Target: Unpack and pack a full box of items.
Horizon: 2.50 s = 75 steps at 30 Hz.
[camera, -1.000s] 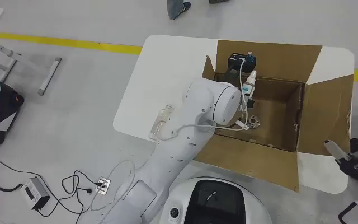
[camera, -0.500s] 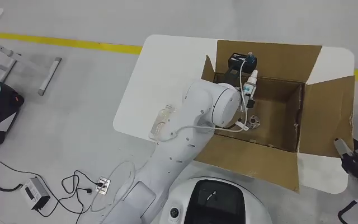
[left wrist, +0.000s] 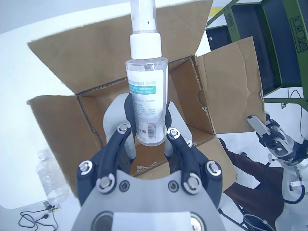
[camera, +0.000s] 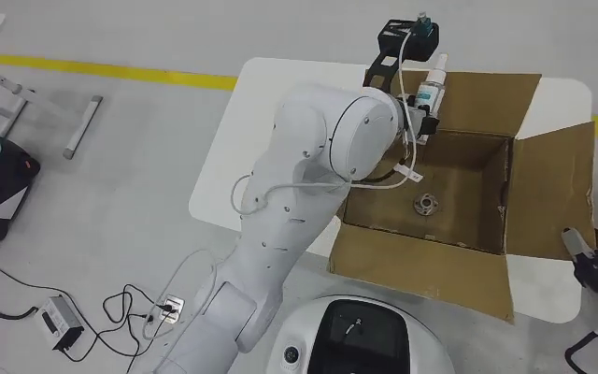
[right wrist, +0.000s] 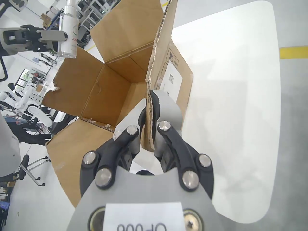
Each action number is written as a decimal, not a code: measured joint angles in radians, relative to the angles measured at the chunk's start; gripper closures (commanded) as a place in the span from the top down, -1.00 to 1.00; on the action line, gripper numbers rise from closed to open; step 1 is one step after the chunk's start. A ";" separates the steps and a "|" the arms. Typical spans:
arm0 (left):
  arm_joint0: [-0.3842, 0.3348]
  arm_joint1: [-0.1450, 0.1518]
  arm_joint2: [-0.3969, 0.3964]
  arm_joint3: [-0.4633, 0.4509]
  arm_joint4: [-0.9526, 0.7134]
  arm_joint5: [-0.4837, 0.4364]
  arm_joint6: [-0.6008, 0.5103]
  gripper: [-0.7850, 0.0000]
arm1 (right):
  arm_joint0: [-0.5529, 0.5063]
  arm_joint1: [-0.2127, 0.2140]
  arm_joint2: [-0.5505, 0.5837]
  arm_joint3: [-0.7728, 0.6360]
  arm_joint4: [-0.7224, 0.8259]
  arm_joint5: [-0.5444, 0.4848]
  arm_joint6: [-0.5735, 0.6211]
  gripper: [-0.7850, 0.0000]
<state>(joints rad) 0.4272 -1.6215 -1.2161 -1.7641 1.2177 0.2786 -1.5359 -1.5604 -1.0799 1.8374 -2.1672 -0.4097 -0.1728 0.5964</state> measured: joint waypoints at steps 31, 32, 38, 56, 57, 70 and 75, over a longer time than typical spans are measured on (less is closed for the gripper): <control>0.108 0.147 -0.051 -0.176 0.026 -0.041 0.000 -1.00 | 0.005 0.006 0.007 0.015 -0.006 -0.007 0.005 -1.00; 0.108 0.147 -0.051 -0.176 0.026 -0.041 0.000 -1.00 | 0.005 0.006 0.007 0.015 -0.006 -0.007 0.005 -1.00; 0.144 0.149 -0.037 -0.207 -0.014 -0.085 0.041 -1.00 | 0.005 0.006 0.007 0.015 -0.006 -0.007 0.005 -1.00; 0.181 0.211 -0.225 -0.302 -0.011 -0.212 0.000 -1.00 | 0.005 0.006 0.007 0.015 -0.006 -0.007 0.005 -1.00; 0.185 0.217 -0.237 -0.302 -0.009 -0.218 0.000 -1.00 | 0.005 0.006 0.007 0.015 -0.006 -0.007 0.005 -1.00; 0.338 0.282 -0.253 -0.324 0.053 -0.219 0.000 -1.00 | 0.005 0.006 0.007 0.015 -0.006 -0.007 0.005 -1.00; 0.411 0.308 -0.256 -0.323 0.043 -0.263 0.000 -1.00 | 0.005 0.006 0.007 0.015 -0.006 -0.007 0.005 -1.00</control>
<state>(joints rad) 0.8380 -1.3133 -1.4720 -2.0869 1.2609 0.0158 -1.5359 -1.5558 -1.0739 1.8444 -2.1517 -0.4160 -0.1803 0.6016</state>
